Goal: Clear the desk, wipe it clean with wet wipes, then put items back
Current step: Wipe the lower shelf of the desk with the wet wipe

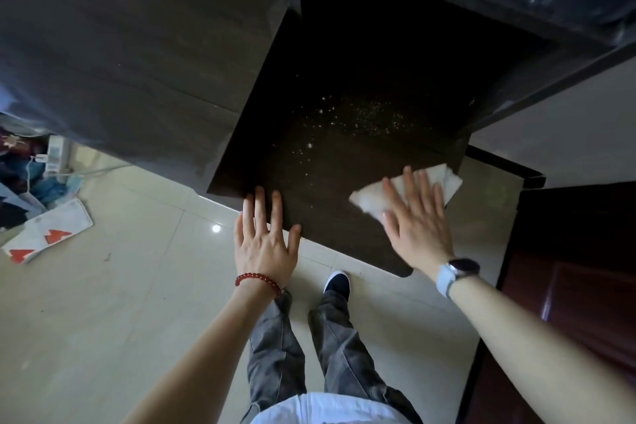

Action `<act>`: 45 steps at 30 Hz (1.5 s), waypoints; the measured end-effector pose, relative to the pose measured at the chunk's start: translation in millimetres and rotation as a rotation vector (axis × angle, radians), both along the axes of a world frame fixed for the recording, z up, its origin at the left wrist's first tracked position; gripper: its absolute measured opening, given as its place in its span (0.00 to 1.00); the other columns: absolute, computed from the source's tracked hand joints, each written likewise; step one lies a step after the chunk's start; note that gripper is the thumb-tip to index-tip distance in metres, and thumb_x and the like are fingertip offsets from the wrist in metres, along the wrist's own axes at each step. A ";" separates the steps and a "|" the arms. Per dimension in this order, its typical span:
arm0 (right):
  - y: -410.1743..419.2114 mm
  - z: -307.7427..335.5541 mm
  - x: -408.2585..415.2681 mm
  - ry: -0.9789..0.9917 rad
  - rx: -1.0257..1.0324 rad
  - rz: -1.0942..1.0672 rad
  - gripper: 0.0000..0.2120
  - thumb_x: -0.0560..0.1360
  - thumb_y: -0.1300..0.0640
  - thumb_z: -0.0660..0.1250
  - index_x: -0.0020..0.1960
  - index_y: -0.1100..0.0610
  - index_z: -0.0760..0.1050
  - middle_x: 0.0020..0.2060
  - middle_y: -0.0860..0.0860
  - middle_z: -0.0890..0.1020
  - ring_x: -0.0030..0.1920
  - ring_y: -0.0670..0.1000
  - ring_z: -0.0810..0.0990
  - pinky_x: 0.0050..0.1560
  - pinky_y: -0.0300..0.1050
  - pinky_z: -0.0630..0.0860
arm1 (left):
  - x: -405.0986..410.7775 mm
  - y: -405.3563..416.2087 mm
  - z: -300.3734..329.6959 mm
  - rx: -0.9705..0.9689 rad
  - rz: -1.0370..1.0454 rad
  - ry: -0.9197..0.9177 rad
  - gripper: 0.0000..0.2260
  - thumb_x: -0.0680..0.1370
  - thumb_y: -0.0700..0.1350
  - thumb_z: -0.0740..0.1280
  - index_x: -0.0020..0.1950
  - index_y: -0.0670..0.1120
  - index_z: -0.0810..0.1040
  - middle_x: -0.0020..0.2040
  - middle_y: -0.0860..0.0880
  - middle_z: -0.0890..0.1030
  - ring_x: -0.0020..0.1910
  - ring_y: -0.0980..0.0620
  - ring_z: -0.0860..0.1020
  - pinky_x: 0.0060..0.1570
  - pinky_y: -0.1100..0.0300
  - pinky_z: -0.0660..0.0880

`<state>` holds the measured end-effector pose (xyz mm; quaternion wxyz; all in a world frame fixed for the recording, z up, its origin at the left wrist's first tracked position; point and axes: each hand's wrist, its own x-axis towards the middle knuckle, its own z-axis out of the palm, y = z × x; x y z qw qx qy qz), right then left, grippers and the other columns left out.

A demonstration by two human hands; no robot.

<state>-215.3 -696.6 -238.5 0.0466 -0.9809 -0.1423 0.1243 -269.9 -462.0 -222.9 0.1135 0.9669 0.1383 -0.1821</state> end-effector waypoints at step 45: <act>55.6 0.9 132.6 -0.024 0.056 0.149 0.26 0.78 0.47 0.44 0.74 0.54 0.53 0.74 0.55 0.56 0.74 0.59 0.50 0.73 0.57 0.48 | 6.3 27.6 3.2 0.058 -0.184 0.014 0.27 0.79 0.58 0.39 0.68 0.46 0.66 0.66 0.42 0.73 0.66 0.41 0.70 0.63 0.42 0.61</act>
